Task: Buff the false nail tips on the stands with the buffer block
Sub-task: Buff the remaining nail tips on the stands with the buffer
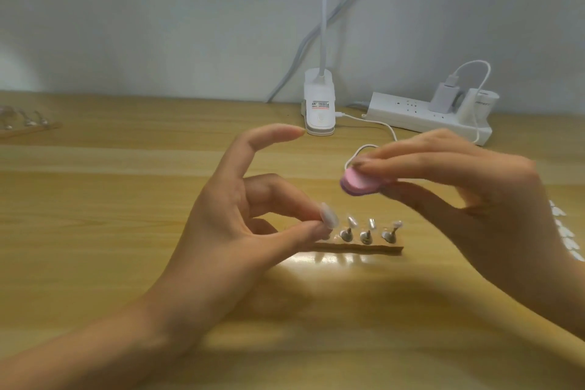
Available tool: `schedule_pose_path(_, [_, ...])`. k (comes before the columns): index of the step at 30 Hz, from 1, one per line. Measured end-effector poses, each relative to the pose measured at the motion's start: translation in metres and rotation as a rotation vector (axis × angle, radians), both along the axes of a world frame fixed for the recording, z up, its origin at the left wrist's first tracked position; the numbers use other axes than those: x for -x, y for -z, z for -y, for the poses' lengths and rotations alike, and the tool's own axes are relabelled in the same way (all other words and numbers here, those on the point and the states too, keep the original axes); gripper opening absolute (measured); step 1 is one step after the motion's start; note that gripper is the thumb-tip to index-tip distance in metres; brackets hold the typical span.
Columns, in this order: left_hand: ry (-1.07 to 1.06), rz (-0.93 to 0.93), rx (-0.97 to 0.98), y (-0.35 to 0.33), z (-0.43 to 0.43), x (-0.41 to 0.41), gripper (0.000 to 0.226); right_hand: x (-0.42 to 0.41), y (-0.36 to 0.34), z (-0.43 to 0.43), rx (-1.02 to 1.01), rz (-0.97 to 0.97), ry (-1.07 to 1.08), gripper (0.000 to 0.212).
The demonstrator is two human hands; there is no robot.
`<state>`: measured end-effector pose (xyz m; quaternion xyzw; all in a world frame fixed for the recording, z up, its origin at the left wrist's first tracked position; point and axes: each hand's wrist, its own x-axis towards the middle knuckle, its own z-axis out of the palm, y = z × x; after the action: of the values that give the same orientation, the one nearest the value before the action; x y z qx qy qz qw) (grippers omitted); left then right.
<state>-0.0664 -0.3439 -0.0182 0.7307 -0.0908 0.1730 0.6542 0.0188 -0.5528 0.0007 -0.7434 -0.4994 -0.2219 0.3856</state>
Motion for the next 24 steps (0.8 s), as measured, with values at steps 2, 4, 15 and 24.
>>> schedule_pose_path(2, [-0.027, -0.013, -0.006, 0.000, -0.002, -0.001, 0.072, -0.002, -0.001, 0.003, -0.041, -0.057, 0.016, 0.023])
schedule_pose_path(4, [-0.036, -0.029, -0.014, 0.000, -0.004, -0.001, 0.070, 0.001, 0.000, 0.002, -0.042, -0.068, 0.020, 0.027])
schedule_pose_path(15, [-0.036, 0.028, -0.025, 0.001, -0.004, -0.003, 0.069, 0.012, 0.000, -0.005, -0.006, -0.079, -0.041, 0.023])
schedule_pose_path(24, [-0.045, 0.043, -0.043, 0.001, -0.002, -0.001, 0.065, 0.016, 0.002, -0.011, 0.032, -0.007, -0.060, 0.019])
